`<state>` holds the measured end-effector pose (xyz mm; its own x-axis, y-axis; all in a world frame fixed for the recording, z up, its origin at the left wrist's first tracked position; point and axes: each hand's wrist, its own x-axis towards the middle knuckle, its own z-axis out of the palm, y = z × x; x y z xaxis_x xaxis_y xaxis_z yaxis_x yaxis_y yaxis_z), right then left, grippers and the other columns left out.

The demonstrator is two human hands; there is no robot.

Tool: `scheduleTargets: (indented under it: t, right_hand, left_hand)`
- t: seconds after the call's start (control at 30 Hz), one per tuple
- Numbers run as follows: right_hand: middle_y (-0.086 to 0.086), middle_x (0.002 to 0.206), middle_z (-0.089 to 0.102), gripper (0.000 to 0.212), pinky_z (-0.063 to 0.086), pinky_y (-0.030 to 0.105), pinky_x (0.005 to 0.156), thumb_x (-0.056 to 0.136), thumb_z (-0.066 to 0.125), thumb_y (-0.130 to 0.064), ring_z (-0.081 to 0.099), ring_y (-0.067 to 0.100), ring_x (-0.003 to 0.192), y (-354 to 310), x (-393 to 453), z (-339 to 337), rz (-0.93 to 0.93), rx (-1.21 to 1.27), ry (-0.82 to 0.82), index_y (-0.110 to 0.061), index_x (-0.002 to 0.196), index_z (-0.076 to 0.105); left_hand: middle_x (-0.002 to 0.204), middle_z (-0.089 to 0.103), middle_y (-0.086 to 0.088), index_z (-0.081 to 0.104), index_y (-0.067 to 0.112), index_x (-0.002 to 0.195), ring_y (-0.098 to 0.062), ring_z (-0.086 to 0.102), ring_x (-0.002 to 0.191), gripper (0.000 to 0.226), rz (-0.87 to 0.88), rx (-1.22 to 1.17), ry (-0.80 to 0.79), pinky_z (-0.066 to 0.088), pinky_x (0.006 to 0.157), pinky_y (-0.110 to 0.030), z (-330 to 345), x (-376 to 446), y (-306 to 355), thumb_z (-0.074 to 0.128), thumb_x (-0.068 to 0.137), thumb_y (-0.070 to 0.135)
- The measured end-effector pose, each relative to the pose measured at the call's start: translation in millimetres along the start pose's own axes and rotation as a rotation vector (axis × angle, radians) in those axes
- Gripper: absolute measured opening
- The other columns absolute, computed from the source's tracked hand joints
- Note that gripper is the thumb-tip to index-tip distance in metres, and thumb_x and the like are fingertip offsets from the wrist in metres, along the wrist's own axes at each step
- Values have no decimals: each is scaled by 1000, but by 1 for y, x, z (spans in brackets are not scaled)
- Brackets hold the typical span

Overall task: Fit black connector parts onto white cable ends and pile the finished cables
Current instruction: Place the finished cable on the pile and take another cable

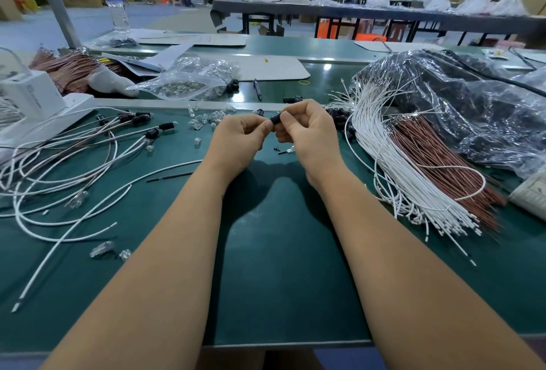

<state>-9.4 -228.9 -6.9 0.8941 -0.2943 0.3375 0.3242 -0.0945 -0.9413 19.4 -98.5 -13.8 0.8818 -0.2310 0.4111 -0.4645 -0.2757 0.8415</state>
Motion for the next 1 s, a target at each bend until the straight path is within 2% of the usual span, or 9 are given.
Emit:
scheduleTargets:
  t: [0.07, 0.17, 0.3, 0.43, 0.57, 0.67, 0.77, 0.9, 1.0]
  right_hand:
    - [10, 78, 67, 11, 56, 28, 66, 95, 55, -2, 62, 10, 62, -2, 1, -1, -30, 27, 85, -10, 88, 56]
    - [4, 75, 64, 14, 54, 23, 62, 95, 54, -2, 62, 8, 60, -7, 4, -7, -51, 130, 266, -13, 88, 56]
    - [3, 77, 65, 5, 55, 24, 67, 96, 54, -7, 63, 6, 63, -10, 4, -12, -85, 139, 410, -11, 99, 56]
    - [8, 83, 69, 28, 55, 24, 69, 96, 54, -12, 64, 11, 70, -6, 0, -3, -91, -2, 218, -15, 121, 44]
    - [0, 79, 65, 41, 42, 7, 60, 92, 57, -15, 58, 4, 65, 4, -5, 5, -138, -290, 31, -16, 131, 43]
    - [-7, 72, 58, 37, 39, 11, 57, 92, 56, -16, 52, -1, 62, 7, -8, 7, -171, -422, -37, -21, 128, 46]
    - [-6, 71, 55, 35, 42, 22, 62, 93, 56, -17, 52, 2, 63, 6, -7, 4, -155, -482, -76, -21, 127, 47]
    - [-12, 78, 57, 28, 36, 30, 66, 94, 53, -19, 54, 8, 71, 2, -3, -9, -122, -646, -41, -20, 122, 52]
    - [-9, 85, 60, 23, 39, 31, 69, 94, 50, -17, 58, 21, 86, -3, -1, -20, -83, -752, 41, -18, 115, 58]
  left_hand:
    - [56, 50, -2, 71, 11, 88, -6, 37, 48, 21, -5, 49, 33, 34, 51, -19, 3, 0, 2, 55, 97, 20]
    - [63, 58, -6, 71, 14, 93, -17, 46, 55, 23, 9, 301, 22, 41, 59, -30, 1, 0, 2, 50, 98, 23]
    - [66, 57, 8, 67, 18, 99, -18, 48, 59, 22, -3, 393, -58, 43, 63, -31, -9, -7, 7, 45, 98, 16]
    - [67, 55, 13, 67, 19, 107, -9, 46, 56, 24, 46, 509, 111, 34, 56, -27, -41, -8, 28, 44, 100, 18]
    - [97, 71, -11, 68, 17, 115, -33, 62, 86, 29, 107, 747, 359, 49, 74, -37, -102, 2, 45, 45, 98, 19]
    - [100, 70, -17, 69, 18, 115, -40, 62, 91, 30, 115, 929, 485, 49, 75, -44, -151, 3, 40, 46, 95, 17]
    - [104, 69, -19, 70, 22, 114, -42, 61, 94, 30, 21, 1031, 458, 49, 77, -46, -182, -10, 16, 47, 95, 20]
    - [119, 58, -19, 60, 25, 124, -38, 48, 114, 35, -336, 1281, 216, 38, 88, -47, -183, -29, -18, 53, 89, 27]
    - [126, 58, -14, 57, 29, 128, -33, 43, 120, 41, -328, 1193, 192, 35, 94, -48, -162, -26, -16, 52, 87, 26]
